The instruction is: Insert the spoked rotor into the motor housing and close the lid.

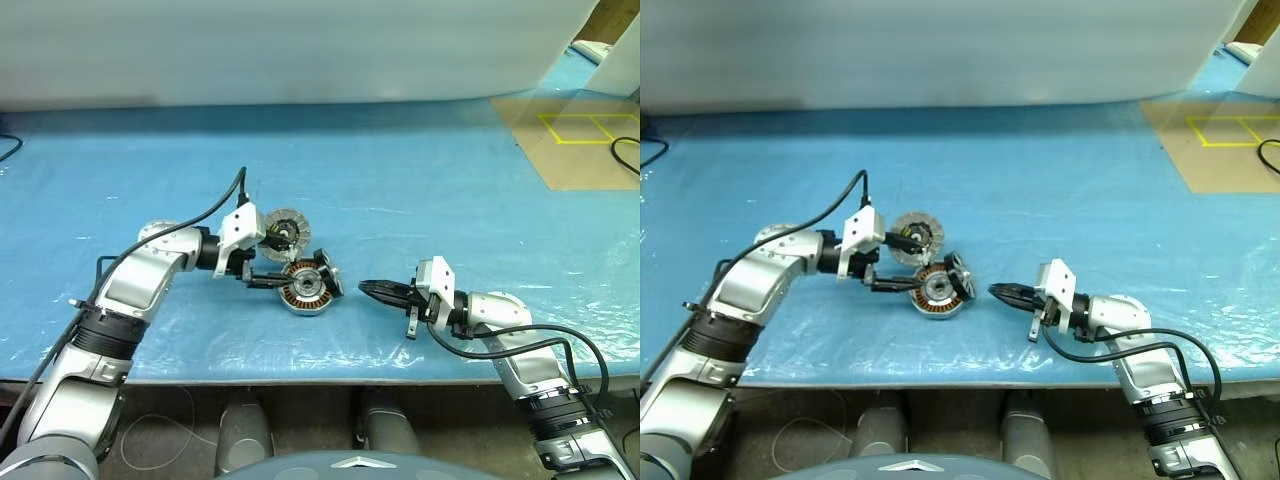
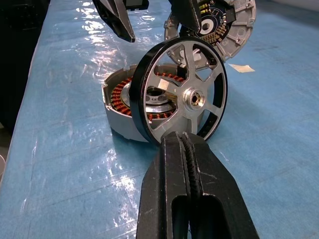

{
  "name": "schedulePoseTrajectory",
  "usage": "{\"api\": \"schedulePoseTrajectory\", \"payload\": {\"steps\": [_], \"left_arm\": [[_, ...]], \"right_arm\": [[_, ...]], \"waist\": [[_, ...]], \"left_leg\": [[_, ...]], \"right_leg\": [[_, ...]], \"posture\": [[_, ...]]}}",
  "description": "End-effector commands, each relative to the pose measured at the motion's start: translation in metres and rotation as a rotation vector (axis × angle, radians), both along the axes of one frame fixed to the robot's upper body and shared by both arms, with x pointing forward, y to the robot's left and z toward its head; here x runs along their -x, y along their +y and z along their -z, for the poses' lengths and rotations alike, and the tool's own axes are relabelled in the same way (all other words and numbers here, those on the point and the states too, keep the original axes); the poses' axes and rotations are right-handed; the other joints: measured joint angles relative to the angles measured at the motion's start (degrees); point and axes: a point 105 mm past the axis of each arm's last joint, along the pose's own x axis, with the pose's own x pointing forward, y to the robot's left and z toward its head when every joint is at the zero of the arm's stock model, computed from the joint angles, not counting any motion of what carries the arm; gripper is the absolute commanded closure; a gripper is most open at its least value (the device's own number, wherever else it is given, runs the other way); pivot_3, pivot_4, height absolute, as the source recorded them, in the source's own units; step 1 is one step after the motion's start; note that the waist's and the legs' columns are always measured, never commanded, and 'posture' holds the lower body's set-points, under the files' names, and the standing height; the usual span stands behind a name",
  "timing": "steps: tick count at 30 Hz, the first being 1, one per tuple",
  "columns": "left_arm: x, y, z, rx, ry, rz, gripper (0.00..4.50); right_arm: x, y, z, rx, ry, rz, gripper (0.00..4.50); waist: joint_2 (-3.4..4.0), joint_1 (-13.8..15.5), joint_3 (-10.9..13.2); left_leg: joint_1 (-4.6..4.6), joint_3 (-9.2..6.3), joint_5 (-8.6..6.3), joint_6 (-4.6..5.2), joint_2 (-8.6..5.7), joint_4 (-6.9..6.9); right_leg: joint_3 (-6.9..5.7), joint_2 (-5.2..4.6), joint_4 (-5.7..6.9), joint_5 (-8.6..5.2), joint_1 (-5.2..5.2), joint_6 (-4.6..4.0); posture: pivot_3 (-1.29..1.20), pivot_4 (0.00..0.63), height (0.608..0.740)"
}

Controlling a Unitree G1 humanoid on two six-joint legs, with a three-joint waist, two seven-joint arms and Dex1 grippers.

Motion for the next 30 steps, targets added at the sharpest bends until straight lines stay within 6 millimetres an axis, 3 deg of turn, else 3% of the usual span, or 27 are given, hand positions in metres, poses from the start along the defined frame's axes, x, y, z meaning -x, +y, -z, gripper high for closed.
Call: {"api": "schedulePoseTrajectory", "payload": {"steps": [1,17,20,30], "left_arm": [[-0.004,-0.004,-0.021,0.054,-0.052,0.000,0.49],[-0.024,-0.037,-0.057,0.114,-0.097,0.127,0.49],[-0.030,-0.043,-0.059,0.094,-0.106,0.166,1.09],[-0.044,-0.048,-0.063,0.117,-0.144,0.163,4.47]], "right_arm": [[-0.004,-0.001,-0.010,-0.007,-0.045,0.006,4.50],[-0.006,-0.001,-0.009,0.008,-0.040,0.028,4.50],[-0.007,0.000,-0.009,0.009,-0.040,0.033,4.50],[-0.013,0.005,-0.019,-0.004,-0.073,0.066,4.50]], "waist": [[0.00,0.00,0.00],[0.00,0.03,0.00],[0.00,0.08,0.00],[0.00,0.08,0.00]], "left_leg": [[0.00,0.00,0.00,0.00,0.00,0.00],[-0.03,0.00,0.01,-0.01,-0.03,0.00],[-0.03,0.00,0.01,-0.01,-0.03,0.00],[-0.08,0.00,0.02,-0.01,-0.05,0.00]], "right_leg": [[0.00,0.00,0.00,0.00,0.00,0.00],[0.01,0.00,-0.01,0.00,0.00,0.00],[0.01,0.00,-0.01,0.00,0.00,0.00],[0.03,0.00,-0.01,0.01,0.01,0.01]], "posture": [[0.00,0.150,0.740],[0.00,0.150,0.740],[0.00,0.150,0.740],[0.00,0.150,0.740]]}}
